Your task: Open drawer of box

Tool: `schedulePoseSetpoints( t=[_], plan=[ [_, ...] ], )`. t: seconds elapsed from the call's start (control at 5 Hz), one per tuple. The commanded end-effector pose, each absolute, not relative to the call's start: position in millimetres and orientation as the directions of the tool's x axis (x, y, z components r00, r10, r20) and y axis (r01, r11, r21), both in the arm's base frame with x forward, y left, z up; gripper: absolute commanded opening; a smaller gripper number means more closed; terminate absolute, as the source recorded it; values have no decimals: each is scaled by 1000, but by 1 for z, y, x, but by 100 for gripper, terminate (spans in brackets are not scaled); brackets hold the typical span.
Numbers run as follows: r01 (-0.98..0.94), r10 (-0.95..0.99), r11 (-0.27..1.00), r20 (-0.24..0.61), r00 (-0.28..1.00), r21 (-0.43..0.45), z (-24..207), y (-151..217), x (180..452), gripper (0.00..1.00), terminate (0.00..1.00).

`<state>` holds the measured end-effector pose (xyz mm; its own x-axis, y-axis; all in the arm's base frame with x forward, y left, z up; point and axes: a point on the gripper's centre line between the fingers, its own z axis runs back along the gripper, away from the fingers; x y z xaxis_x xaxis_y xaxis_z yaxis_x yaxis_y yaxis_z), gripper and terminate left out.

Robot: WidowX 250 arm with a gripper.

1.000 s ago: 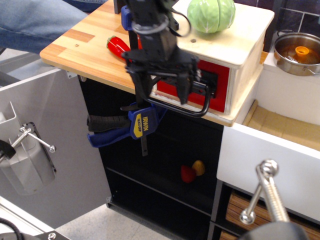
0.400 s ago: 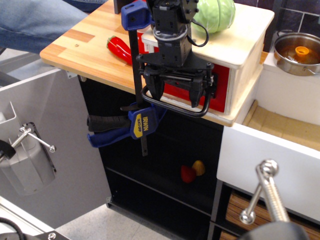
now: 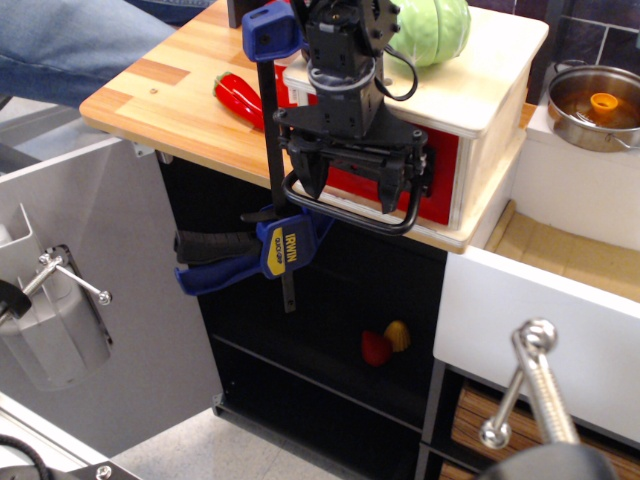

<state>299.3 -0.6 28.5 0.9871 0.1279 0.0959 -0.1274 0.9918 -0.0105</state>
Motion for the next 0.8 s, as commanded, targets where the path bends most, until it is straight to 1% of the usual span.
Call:
schedulePoseSetpoints(
  t=[0.0, 0.2, 0.4, 0.6],
  plan=[
    [-79, 79, 997, -5, 997, -7, 13, 1, 253, 100, 0],
    [-51, 50, 999, -68, 996, -13, 11, 4, 240, 100, 0],
    [-34, 26, 998, -163, 986, -47, 9, 8, 222, 100, 0],
    [-36, 24, 997, -185, 982, -61, 3, 10, 202, 100, 0]
  ],
)
